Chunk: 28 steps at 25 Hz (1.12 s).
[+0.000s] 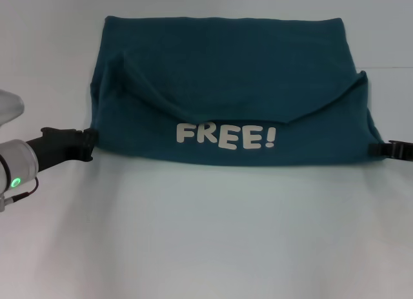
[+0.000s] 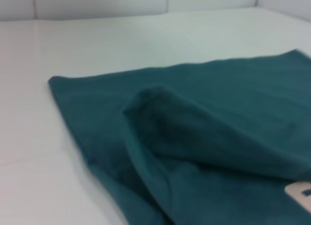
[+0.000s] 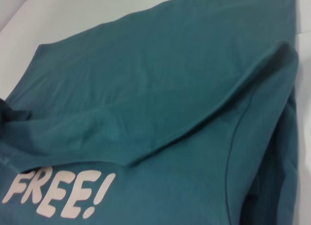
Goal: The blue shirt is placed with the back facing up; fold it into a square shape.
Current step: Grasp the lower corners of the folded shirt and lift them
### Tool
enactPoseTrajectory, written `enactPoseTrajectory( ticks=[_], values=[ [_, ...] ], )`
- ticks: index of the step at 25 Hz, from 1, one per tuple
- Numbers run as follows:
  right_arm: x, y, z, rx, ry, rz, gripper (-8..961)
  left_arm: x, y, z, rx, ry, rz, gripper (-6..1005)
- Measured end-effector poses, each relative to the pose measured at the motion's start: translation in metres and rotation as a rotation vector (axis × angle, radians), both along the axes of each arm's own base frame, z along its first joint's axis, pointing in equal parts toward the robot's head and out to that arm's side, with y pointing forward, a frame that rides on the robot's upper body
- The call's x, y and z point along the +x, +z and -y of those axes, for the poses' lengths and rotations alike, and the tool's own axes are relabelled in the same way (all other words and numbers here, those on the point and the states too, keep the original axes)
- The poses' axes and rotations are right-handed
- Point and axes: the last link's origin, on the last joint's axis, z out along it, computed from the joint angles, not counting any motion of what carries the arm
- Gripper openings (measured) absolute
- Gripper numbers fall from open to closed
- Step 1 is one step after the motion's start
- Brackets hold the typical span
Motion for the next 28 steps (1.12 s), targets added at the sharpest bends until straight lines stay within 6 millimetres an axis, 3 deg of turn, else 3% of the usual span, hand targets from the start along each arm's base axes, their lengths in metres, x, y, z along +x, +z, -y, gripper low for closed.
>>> enactPoseTrajectory(
  ticks=[12,20,28],
  values=[
    [0.013,0.019,0.035,-0.052,0.095,-0.054,33,0.015,0.022,0.043,-0.173,-0.053,0.159,0],
    [0.011,0.028,0.075,-0.142,0.222,-0.062,33,0.014,0.037,0.090,-0.305,-0.074,0.309,1],
    [0.022,0.036,0.120,-0.187,0.281,-0.091,34,0.007,0.055,0.133,-0.357,-0.092,0.445,0]
  ],
)
